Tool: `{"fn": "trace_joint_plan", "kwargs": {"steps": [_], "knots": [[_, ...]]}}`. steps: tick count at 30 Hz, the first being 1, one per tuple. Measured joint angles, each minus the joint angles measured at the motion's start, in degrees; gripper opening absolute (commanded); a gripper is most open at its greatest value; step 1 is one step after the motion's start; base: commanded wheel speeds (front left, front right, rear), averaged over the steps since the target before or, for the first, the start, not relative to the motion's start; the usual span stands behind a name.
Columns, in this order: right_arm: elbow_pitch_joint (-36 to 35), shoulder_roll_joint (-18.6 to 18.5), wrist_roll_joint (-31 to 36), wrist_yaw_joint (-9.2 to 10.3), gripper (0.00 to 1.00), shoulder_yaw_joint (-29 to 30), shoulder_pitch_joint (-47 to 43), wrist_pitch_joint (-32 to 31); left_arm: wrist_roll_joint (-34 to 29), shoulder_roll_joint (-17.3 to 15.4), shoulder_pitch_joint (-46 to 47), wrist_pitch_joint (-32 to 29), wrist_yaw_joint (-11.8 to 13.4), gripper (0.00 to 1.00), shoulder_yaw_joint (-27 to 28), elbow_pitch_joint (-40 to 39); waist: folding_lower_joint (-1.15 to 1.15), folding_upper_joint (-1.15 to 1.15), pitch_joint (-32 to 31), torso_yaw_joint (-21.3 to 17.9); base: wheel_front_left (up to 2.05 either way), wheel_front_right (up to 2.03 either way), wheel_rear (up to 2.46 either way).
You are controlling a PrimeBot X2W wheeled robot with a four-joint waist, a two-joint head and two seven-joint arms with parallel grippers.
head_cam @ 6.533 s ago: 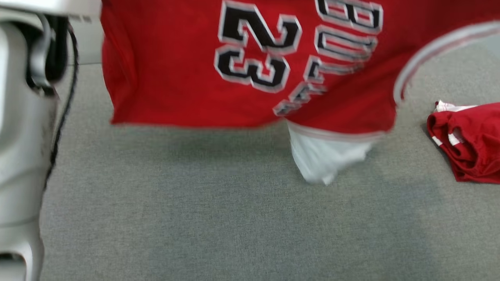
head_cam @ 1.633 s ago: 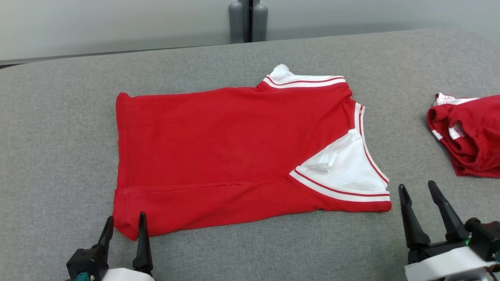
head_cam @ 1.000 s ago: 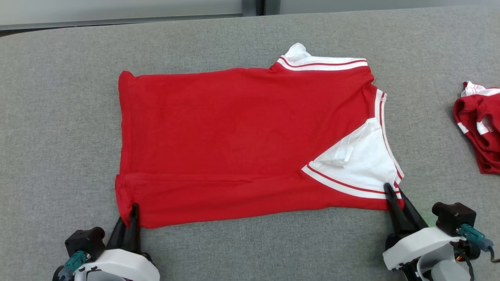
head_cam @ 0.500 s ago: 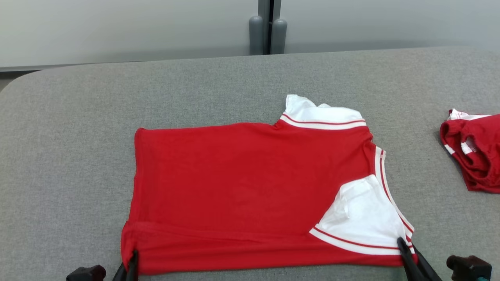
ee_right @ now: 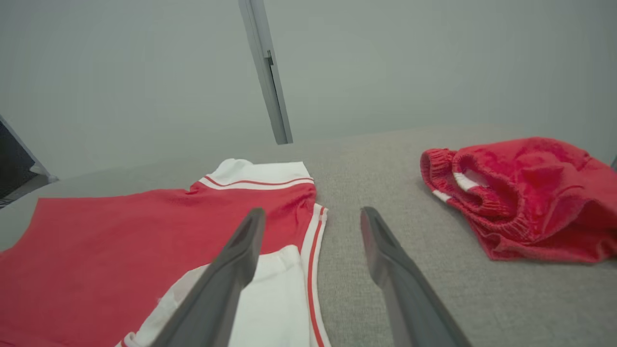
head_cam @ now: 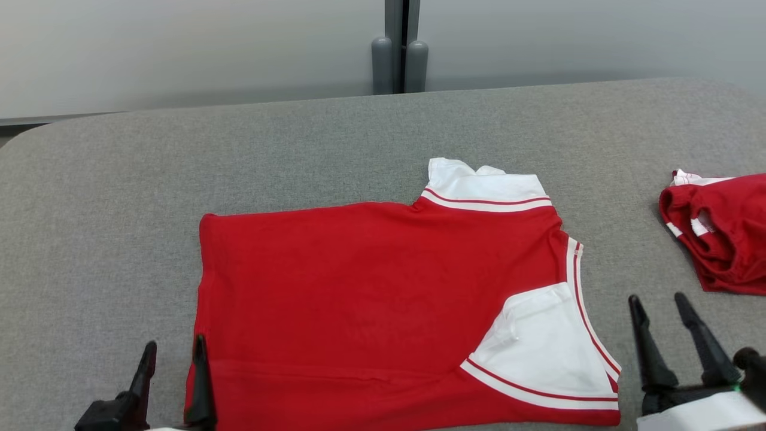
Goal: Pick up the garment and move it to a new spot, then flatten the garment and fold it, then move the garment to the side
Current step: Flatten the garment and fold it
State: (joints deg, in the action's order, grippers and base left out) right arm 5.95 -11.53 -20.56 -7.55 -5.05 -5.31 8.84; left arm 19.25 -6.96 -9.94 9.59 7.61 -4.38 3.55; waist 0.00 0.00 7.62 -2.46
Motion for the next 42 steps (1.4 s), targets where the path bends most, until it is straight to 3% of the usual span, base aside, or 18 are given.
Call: {"fn": "trace_joint_plan", "kwargs": {"steps": [7, 15, 21, 26, 33, 39, 40, 41, 42], "knots": [[-8.40, -0.62, 1.68, 0.01, 1.00, 2.77, 1.01, -3.00, -3.55, -1.07, 2.38, -0.42, 1.47, 1.00, -1.72, -5.67, 0.00, 0.00, -1.76, -0.43, 0.00, 0.00, 0.00], [-10.51, -0.07, 1.69, 0.01, 1.00, 3.88, 0.37, -4.50, -4.13, -1.12, 2.15, -2.01, 2.48, 1.00, -2.60, -7.46, 0.00, 0.00, -1.57, -0.62, 0.00, 0.00, 0.00], [-11.15, 0.16, 1.62, 0.01, 1.00, 4.42, 0.49, -4.64, -3.66, -0.91, 6.92, -4.39, 1.49, 1.00, -4.07, -6.19, 0.00, 0.00, 0.26, -0.19, 0.00, 0.00, 0.00], [-12.25, 0.31, 1.03, 0.01, 1.00, 3.98, 2.20, -4.33, -1.03, -0.85, 17.64, -8.28, -0.98, 1.00, -4.03, 0.05, 0.00, 0.00, 3.65, -0.44, 0.00, 0.00, 0.00], [-11.24, 0.23, -0.15, 0.01, 1.00, 2.55, 4.86, -3.23, 3.25, -3.68, 32.11, -10.94, -5.12, 1.00, -0.98, 19.13, 0.00, 0.00, 9.39, -2.04, 0.00, 0.00, 0.00], [-9.18, 0.23, -0.93, 0.01, 1.00, 2.41, 6.41, -1.77, 5.45, -4.82, 38.24, -11.61, -6.66, 1.00, 0.22, 31.17, 0.00, 0.00, 12.32, -3.76, 0.00, 0.00, 0.00], [-8.86, 0.16, -1.18, 0.01, 1.00, 2.37, 6.66, -1.70, 5.64, -4.87, 38.99, -11.69, -7.10, 0.82, 0.26, 32.59, 0.00, 0.00, 12.61, -3.94, 0.00, 0.00, 0.00], [-8.47, 0.09, -1.30, 0.01, 1.00, 2.37, 6.78, -1.60, 5.67, -4.89, 39.78, -11.83, -7.35, 0.38, 0.20, 33.67, 0.00, 0.00, 12.83, -4.08, 0.00, 0.00, 0.00], [-8.13, -0.10, -1.38, 0.01, 1.00, 2.37, 6.94, -1.58, 5.66, -5.00, 40.56, -11.52, -7.55, 0.38, 0.14, 34.54, 0.00, 0.00, 13.00, -4.17, 0.00, 0.00, 0.00]]}}
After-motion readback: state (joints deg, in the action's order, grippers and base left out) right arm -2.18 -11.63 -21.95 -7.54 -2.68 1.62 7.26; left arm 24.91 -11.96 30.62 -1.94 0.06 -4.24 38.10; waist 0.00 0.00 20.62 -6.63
